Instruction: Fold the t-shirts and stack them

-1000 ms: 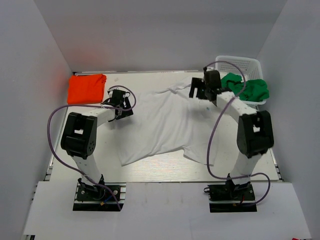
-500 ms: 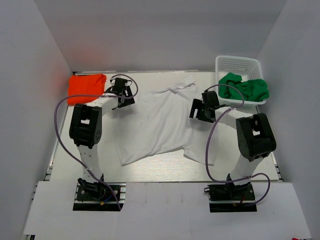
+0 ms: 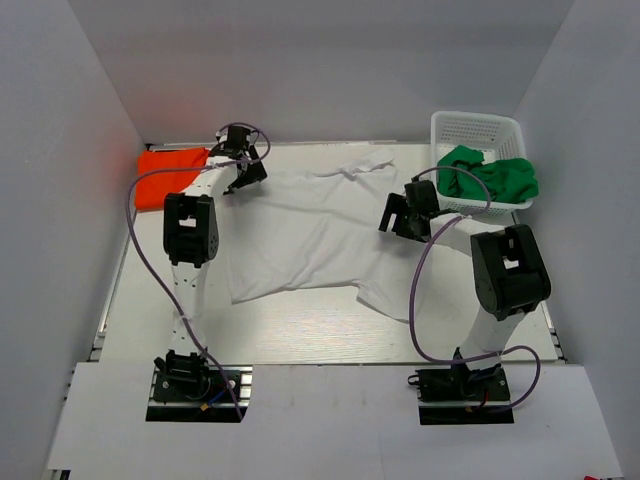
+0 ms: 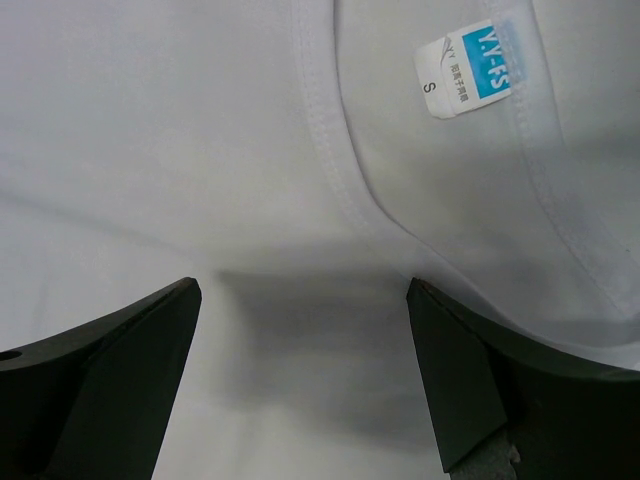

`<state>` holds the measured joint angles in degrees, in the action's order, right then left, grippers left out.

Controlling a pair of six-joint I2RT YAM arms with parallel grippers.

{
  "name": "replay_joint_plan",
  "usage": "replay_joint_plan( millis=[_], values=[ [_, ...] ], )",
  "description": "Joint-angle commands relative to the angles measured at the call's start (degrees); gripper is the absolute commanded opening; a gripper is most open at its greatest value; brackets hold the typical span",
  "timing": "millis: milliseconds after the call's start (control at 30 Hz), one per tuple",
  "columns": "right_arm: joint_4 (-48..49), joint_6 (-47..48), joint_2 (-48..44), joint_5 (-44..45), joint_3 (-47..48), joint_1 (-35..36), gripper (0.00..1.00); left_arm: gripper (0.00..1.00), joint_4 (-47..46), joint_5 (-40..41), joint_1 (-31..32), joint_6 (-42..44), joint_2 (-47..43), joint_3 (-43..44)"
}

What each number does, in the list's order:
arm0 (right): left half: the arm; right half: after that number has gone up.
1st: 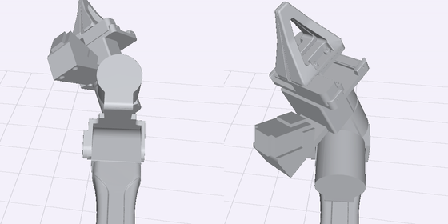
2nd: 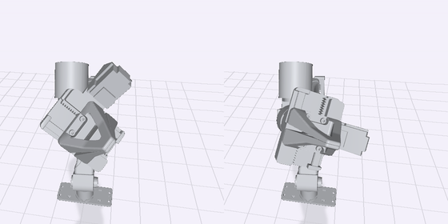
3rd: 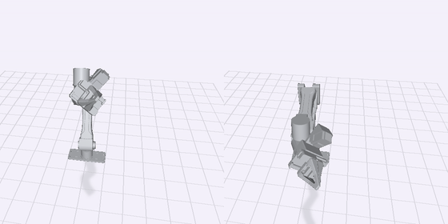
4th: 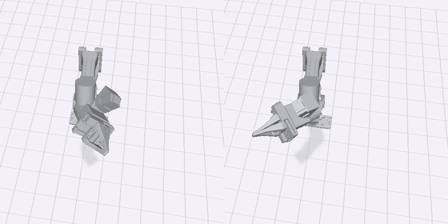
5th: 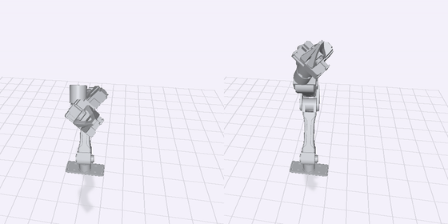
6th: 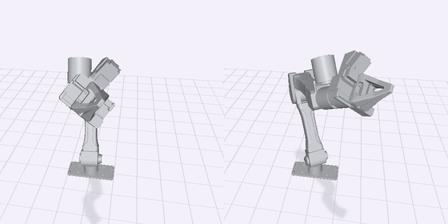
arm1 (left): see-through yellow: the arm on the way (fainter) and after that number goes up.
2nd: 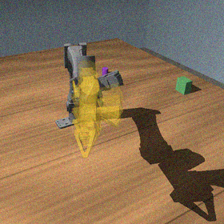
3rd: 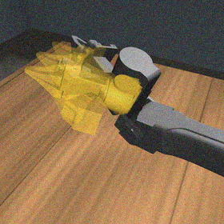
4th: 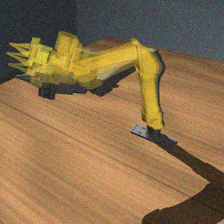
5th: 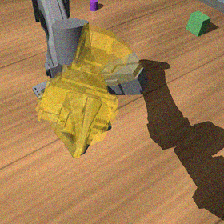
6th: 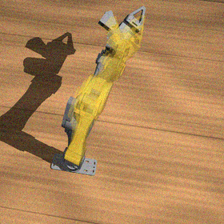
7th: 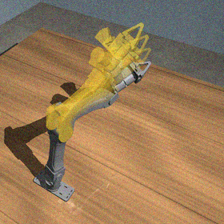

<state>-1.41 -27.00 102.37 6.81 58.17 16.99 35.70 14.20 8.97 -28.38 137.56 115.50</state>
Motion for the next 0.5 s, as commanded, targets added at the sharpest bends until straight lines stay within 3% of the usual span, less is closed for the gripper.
replay_joint_plan(
  millis=[0,167,300,467],
  values=[
    [0.7,1.0,-2.8,-1.1,-1.2,0.1,0.90,0.99,5.3,-3.2,-0.1,-0.5,1.5,6.1],
    [0.7,3.2,-7.6,-1.3,-1.3,0.3,0.90,0.99,-5.9,-3.9,1.0,3.0,-12.2,-5.6],
    [3.0,3.3,-15.9,-1.4,-3.6,1.0,0.90,0.99,-9.5,-4.9,1.0,3.0,-27.3,-16.8],
    [-4.3,-0.1,-22.9,1.9,-6.0,2.0,0.90,0.99,-6.7,-3.6,1.5,-3.6,-51.1,-42.1]
  ],
)
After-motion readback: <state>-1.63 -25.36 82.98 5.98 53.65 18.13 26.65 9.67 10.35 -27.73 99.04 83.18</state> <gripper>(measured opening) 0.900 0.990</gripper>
